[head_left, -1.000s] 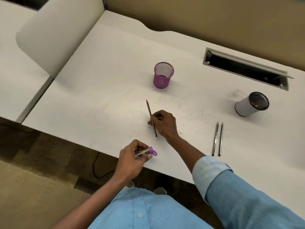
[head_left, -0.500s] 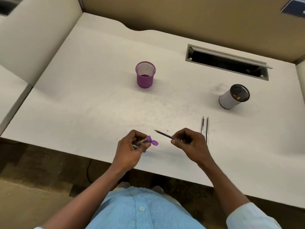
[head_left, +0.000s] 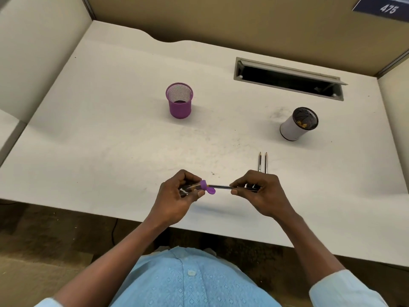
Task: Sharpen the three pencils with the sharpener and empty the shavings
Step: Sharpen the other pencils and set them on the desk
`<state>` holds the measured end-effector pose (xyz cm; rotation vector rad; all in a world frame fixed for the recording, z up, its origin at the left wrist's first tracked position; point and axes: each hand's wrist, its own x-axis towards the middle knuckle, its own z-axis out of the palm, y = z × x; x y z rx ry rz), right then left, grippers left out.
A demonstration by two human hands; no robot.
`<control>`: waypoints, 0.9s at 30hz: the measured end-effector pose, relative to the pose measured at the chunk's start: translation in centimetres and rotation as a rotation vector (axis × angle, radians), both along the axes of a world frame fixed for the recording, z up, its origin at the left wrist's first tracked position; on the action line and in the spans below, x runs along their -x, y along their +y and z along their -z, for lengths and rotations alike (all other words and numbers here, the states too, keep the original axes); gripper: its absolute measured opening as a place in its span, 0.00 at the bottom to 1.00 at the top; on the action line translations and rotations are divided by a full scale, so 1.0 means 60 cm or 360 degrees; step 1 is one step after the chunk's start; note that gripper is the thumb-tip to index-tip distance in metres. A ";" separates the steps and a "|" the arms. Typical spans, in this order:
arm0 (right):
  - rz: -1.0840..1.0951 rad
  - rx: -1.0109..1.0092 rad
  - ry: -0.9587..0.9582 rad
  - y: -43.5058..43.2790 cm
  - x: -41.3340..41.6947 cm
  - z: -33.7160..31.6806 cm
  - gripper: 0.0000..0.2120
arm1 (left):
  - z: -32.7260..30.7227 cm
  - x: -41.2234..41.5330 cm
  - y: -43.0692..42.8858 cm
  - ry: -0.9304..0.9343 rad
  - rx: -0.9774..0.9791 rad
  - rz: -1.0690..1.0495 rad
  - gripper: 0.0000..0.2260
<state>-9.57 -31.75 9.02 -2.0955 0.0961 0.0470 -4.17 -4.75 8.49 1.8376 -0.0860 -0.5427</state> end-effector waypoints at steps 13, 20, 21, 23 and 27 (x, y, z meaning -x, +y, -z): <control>-0.0223 0.0801 -0.0730 0.029 0.007 -0.021 0.05 | -0.028 -0.043 0.025 -0.0058 0.0034 0.0389 0.07; -0.0052 0.0210 0.0003 0.050 -0.006 -0.025 0.12 | -0.044 -0.059 0.026 -0.0320 -0.0051 0.0461 0.09; -0.0036 -0.0086 0.0319 0.047 -0.013 -0.033 0.12 | -0.047 -0.060 0.025 -0.0364 -0.0072 0.0496 0.09; 0.0011 -0.0552 0.0934 0.034 -0.026 -0.049 0.14 | -0.052 -0.060 0.020 -0.0431 -0.0098 0.0576 0.09; -0.0079 -0.0700 0.1308 0.015 -0.031 -0.060 0.14 | -0.051 -0.055 0.013 -0.0421 -0.0113 0.0635 0.10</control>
